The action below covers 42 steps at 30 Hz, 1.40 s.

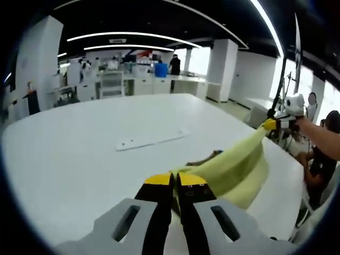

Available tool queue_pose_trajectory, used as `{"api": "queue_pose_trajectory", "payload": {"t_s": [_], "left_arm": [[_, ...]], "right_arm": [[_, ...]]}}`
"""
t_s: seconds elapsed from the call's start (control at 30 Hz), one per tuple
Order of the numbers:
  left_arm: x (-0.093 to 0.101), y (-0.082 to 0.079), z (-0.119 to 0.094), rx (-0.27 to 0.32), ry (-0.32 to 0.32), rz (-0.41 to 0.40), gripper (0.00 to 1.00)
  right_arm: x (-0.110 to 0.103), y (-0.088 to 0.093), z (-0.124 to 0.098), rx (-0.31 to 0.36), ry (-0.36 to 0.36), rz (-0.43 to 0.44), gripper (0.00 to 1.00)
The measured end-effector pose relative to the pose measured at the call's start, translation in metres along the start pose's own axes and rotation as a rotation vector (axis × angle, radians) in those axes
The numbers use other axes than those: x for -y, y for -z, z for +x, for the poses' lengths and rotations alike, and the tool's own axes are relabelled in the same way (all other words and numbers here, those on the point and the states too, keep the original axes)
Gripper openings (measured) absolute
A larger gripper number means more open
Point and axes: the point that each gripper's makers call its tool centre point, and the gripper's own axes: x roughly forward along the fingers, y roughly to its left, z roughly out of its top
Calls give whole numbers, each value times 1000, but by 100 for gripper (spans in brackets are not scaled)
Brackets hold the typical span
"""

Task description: Fold the garment on the visible template until the final outline fits inside the template.

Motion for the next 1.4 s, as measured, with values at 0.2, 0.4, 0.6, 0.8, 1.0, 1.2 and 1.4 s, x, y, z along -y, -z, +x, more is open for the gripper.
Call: {"api": "queue_pose_trajectory", "payload": {"t_s": [0.2, 0.4, 0.6, 0.8, 1.0, 1.2, 1.4], "left_arm": [[-9, 9, 16, -21, -8, 6, 0], [-16, 19, 31, -50, -22, 8, 0], [-26, 28, 46, -71, -39, 4, 0], [-33, 39, 59, -102, -53, -3, 0], [-36, 50, 70, -133, -58, -1, 0], [-42, 59, 78, -159, -66, -18, 0], [-47, 64, 82, -169, -71, -73, 1]], "right_arm": [[8, 12, 16, -32, 10, 4, 0], [17, 19, 30, -38, 22, 29, 0], [23, 29, 45, -56, 35, 51, 0], [33, 40, 60, -71, 45, 98, 0], [39, 56, 72, -116, 60, 103, 0], [42, 61, 82, -123, 77, 119, 0], [45, 67, 86, -151, 90, 57, 0]]}}
